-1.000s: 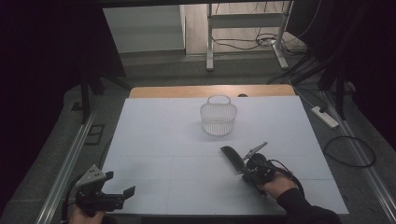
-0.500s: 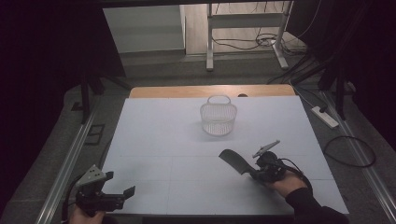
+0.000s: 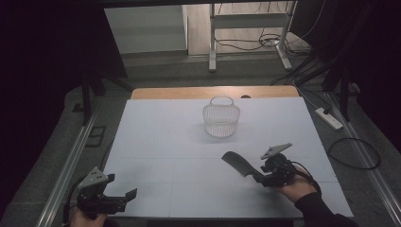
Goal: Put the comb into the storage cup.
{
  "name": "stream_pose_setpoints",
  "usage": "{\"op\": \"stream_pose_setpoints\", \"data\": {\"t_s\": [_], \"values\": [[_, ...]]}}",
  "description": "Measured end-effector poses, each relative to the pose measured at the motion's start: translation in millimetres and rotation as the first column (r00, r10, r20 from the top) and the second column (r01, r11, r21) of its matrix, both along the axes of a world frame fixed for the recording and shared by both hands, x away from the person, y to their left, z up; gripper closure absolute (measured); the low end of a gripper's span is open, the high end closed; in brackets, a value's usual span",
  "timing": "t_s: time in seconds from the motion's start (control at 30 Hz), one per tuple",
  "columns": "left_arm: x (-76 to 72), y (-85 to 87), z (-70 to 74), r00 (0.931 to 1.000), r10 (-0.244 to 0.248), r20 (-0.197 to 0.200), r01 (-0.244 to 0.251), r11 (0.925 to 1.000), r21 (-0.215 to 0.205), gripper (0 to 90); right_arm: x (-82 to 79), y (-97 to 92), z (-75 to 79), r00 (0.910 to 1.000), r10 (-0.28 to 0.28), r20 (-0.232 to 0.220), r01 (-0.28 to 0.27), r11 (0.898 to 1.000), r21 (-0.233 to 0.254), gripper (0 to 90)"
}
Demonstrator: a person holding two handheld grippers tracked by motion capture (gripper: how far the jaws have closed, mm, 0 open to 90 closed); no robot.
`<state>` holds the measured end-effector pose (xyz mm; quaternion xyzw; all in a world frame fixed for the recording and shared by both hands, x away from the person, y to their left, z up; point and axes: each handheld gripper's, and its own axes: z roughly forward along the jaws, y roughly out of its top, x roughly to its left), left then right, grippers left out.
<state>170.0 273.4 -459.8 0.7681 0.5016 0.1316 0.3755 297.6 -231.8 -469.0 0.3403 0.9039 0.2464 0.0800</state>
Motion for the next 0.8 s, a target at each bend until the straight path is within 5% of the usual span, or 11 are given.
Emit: {"op": "stream_pose_setpoints", "data": {"t_s": [0.33, 0.8], "values": [[2.2, -3.1, 0.0, 0.9999, 0.002, -0.017, -0.002, 0.9994, 0.035, 0.1, -6.6, -12.2, 6.0, 0.9991, -0.029, 0.032, 0.028, 0.999, 0.017, 18.4], [5.6, -6.4, -0.7, 0.9996, -0.006, -0.026, 0.007, 0.9985, 0.054, 0.0, -6.7, -31.2, 6.6, 0.9920, -0.124, 0.023, 0.122, 0.990, 0.064, 0.0]]}}
